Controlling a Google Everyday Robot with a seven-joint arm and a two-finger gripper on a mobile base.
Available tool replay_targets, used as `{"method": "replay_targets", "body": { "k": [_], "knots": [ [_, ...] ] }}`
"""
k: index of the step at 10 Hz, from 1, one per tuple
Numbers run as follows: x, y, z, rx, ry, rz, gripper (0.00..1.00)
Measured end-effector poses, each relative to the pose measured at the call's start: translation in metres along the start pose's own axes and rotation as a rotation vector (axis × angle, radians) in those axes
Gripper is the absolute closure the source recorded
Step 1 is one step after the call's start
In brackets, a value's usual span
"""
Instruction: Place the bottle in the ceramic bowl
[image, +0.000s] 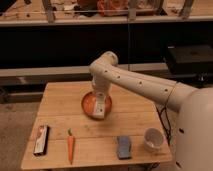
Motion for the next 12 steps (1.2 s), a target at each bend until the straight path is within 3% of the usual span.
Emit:
{"method": "replay_targets", "body": {
  "k": [3, 4, 12],
  "knots": [
    [0.0004, -0.0009, 0.001, -0.005, 0.002, -0.002, 0.72],
    [0.0008, 0.0, 0.0012, -0.007, 0.003, -0.001, 0.68],
    [0.0025, 0.0001, 0.0034, -0.022, 0.01, 0.001, 0.68]
  ]
}}
